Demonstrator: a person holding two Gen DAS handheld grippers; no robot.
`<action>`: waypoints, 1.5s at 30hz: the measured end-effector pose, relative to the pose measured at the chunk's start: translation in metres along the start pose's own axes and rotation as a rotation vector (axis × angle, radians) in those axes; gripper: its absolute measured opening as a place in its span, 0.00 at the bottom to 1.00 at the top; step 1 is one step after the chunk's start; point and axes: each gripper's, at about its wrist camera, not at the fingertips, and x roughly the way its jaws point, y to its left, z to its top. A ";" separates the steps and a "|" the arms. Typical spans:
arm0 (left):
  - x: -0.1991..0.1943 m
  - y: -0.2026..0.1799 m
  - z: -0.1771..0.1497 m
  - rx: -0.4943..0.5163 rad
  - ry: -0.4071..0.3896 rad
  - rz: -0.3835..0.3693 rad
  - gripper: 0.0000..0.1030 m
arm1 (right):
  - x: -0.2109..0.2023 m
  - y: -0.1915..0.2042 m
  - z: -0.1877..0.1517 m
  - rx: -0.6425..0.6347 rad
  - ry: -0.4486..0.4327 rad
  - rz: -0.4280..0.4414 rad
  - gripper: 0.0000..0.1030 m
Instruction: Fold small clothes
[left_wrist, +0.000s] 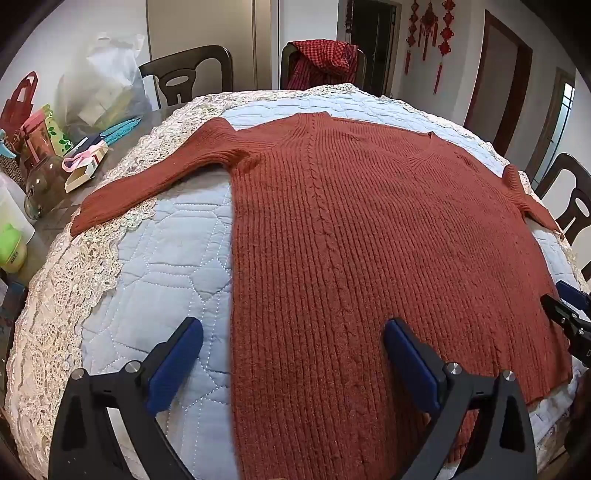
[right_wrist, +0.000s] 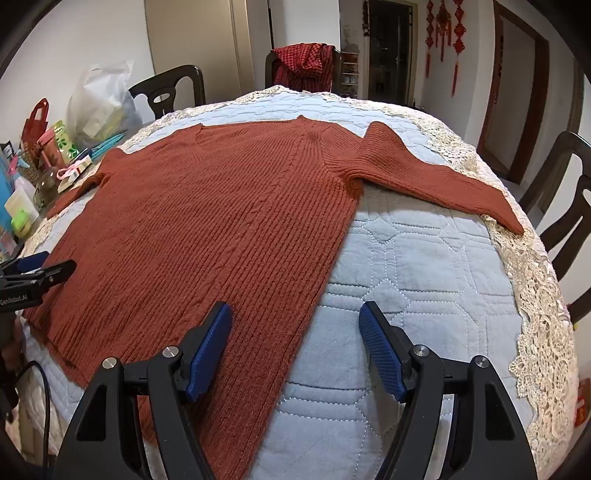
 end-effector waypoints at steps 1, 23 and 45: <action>0.000 0.000 0.000 0.000 0.000 0.001 0.97 | 0.000 0.000 0.000 -0.001 0.002 -0.002 0.70; 0.004 0.001 0.000 0.008 0.004 0.006 0.99 | 0.000 -0.001 0.000 0.002 0.000 0.002 0.70; 0.003 0.000 -0.003 0.011 -0.001 0.014 1.00 | 0.000 -0.002 0.000 0.005 0.000 0.005 0.70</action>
